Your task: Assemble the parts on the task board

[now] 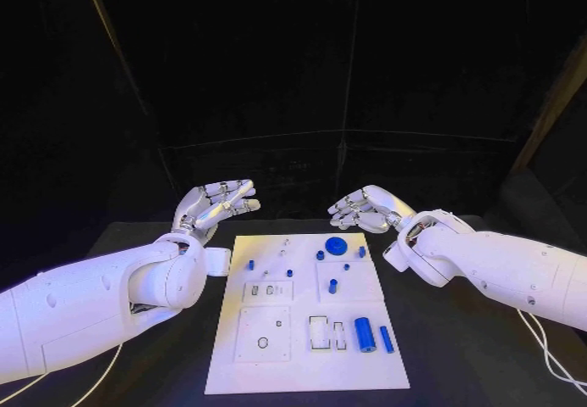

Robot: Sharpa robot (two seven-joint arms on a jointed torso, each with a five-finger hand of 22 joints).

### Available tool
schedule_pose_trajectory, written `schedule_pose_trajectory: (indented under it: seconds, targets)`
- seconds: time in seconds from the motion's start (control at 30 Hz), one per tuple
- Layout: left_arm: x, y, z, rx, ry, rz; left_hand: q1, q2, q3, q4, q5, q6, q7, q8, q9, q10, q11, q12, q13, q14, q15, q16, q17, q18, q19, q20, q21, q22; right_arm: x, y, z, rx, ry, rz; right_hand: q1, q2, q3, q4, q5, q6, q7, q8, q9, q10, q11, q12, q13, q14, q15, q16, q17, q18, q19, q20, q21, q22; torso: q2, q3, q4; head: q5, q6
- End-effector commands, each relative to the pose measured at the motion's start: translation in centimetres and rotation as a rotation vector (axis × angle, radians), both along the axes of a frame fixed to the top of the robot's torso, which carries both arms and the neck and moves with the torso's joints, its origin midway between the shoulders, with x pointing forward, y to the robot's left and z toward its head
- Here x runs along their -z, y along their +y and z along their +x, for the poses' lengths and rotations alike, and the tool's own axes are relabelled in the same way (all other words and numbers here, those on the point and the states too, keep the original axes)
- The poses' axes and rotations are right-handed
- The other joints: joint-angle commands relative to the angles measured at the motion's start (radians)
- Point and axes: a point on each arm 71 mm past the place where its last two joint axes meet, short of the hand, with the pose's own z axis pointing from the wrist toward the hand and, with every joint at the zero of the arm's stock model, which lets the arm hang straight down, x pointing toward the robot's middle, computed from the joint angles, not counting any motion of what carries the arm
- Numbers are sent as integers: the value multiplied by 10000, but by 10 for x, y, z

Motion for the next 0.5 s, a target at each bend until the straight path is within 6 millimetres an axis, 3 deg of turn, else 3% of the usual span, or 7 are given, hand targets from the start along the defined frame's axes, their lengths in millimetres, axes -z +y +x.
schedule_pose_trajectory:
  seconds: [0.03,0.1,0.23,0.43,0.5]
  targets:
    - [-6,-5,-7,651,-139,-204,68,38,-19,-143,2,161,79,50,-14,150,-37,37,-11,249,-65,-42,65,74,211,-45,38,-20,-2,8,0,-285,-654,-2514,147,-376,346,-41,269,798,-264,-66,-15,1121,-417,-279,29,1909,-565,472,409,95,965,-607,1610,864,346,-38,42,-54,24]
    - [-8,-6,-11,788,-172,-241,83,70,-45,-242,3,312,38,55,-13,317,-92,64,-6,466,-132,-31,141,72,422,-112,94,-21,-5,11,1,-248,-882,-3240,174,-568,518,-25,461,902,-272,-188,-25,1177,-444,-493,40,2189,-610,643,649,47,860,-701,2230,1270,466,-52,68,-49,65]
    - [-12,-9,-18,1028,-296,-236,94,106,-57,-309,3,422,9,55,-12,435,-125,75,-3,560,-165,-58,184,71,530,-147,110,-31,-8,17,2,-209,-1364,-4539,-128,-781,565,-5,207,928,-298,-363,-25,1068,-425,-641,46,2821,-715,1371,1202,81,868,-742,2978,1744,656,-64,103,-46,132]
    - [-14,-10,-22,1213,-383,-261,99,115,-59,-328,3,437,6,47,-14,447,-127,67,-6,541,-162,-90,186,68,551,-151,111,-36,-8,26,3,-222,-1792,-5761,-511,-926,603,25,63,903,-352,-585,-17,836,-485,-630,85,3139,-799,3276,2482,106,1151,-815,4190,2491,837,-77,143,-97,130]
    - [-15,-11,-22,1279,-447,-235,99,120,-64,-344,2,440,9,33,-18,443,-123,52,-11,514,-156,-126,184,64,565,-152,107,-42,-7,28,4,-205,-1824,-6021,-549,-938,650,18,53,838,-404,-635,-15,740,-484,-605,107,3008,-780,3984,2953,51,1287,-822,4784,3101,876,-86,163,-122,139]
